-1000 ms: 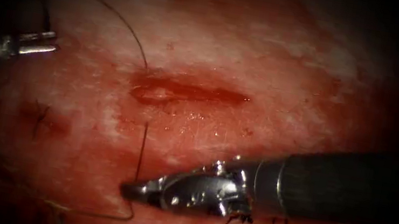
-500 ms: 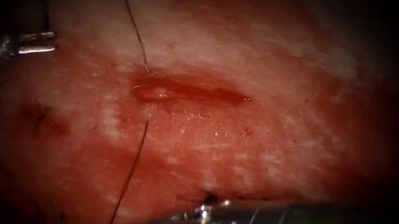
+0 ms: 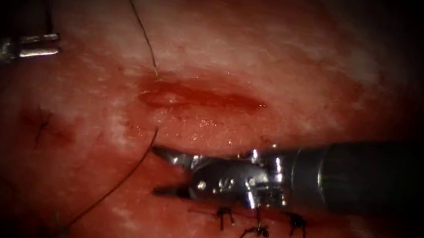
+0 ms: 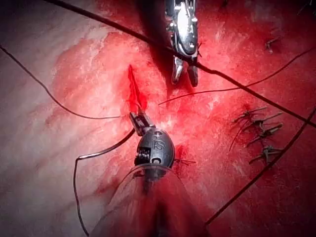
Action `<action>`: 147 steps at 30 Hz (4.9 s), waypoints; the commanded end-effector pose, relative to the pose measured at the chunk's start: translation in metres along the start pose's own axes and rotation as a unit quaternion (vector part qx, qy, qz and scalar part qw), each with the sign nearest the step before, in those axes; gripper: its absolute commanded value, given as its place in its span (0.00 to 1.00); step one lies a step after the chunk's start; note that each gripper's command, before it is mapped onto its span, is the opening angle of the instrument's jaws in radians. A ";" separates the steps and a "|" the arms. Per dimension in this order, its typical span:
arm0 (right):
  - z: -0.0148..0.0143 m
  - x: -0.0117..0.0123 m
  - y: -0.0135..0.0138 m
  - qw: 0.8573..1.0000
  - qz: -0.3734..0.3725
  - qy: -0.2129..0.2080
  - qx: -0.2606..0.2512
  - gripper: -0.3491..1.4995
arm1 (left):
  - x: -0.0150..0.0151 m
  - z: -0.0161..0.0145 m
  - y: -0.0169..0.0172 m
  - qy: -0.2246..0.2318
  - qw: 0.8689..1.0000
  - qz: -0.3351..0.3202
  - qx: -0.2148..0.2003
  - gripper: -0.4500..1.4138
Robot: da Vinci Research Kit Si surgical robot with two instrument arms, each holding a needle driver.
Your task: Wound Closure
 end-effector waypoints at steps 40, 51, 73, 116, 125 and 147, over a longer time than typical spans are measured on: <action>-0.0015 0.0101 -0.0051 0.990 0.038 0.084 0.111 0.51 | -0.0009 0.0006 0.0010 -0.002 1.000 0.001 0.000 0.00; -0.0015 0.0015 -0.0017 0.998 0.038 0.046 0.014 0.88 | -0.0009 0.0006 0.0010 -0.002 1.000 0.000 0.000 0.00; 0.0043 -0.0023 0.0006 0.998 0.052 0.040 0.023 0.00 | -0.0007 0.0005 0.0012 -0.003 1.000 0.000 0.001 0.00; 0.0029 -0.0034 -0.0013 0.998 0.042 0.008 0.047 0.86 | -0.0006 0.0008 0.0014 -0.007 1.000 0.000 0.000 0.00; 0.0050 -0.0034 -0.0004 0.998 0.046 0.009 0.037 0.00 | -0.0005 0.0009 0.0016 -0.007 1.000 0.001 -0.003 0.00; 0.0013 0.0070 -0.0084 0.983 0.022 0.058 0.172 0.00 | -0.0005 0.0005 0.0015 -0.007 1.000 0.000 -0.004 0.00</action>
